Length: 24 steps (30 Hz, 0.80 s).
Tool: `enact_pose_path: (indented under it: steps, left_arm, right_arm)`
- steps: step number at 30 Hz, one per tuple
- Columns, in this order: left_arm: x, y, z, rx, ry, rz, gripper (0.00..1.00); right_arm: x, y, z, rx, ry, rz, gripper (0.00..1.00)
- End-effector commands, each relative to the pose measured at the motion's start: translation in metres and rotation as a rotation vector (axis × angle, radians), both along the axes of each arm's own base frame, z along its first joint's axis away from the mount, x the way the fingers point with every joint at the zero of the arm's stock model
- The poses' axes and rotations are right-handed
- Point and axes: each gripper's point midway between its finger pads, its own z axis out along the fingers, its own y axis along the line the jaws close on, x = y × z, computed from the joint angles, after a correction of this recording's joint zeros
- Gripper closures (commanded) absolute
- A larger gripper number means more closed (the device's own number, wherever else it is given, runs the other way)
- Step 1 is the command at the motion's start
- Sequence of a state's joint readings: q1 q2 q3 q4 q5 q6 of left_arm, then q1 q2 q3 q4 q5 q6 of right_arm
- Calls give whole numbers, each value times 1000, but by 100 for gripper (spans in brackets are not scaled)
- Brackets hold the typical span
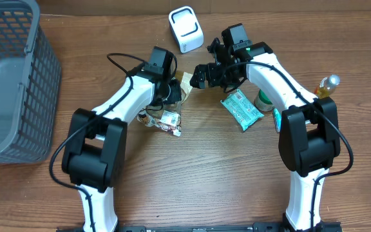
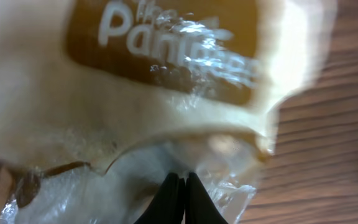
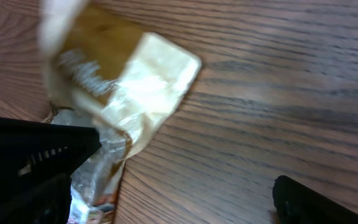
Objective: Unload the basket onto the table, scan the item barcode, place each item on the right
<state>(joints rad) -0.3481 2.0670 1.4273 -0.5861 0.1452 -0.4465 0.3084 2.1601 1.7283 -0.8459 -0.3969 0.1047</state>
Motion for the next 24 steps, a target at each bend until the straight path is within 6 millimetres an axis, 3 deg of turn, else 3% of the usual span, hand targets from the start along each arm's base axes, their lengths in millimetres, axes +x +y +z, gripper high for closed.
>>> enact_pose_path:
  steps: [1,8,15,22,24]
  left_arm:
    - [-21,-7,-27,2,100,-53,96]
    - [-54,-42,-1,-218,126,-414,89]
    - [-85,-21,23,-177,236,-612,86]
    - [-74,-8,73,-162,284,-516,80]
    - [-75,6,71,-91,325,-444,84]
  right_arm:
    - [11,-14,7,17,-7,-45,0]
    - [9,-27,12,96,53,-74,0]
    - [-9,-33,8,90,116,-32,0]
    - [-42,-24,12,145,213,73,0]
    - [-54,-21,16,176,242,116,0]
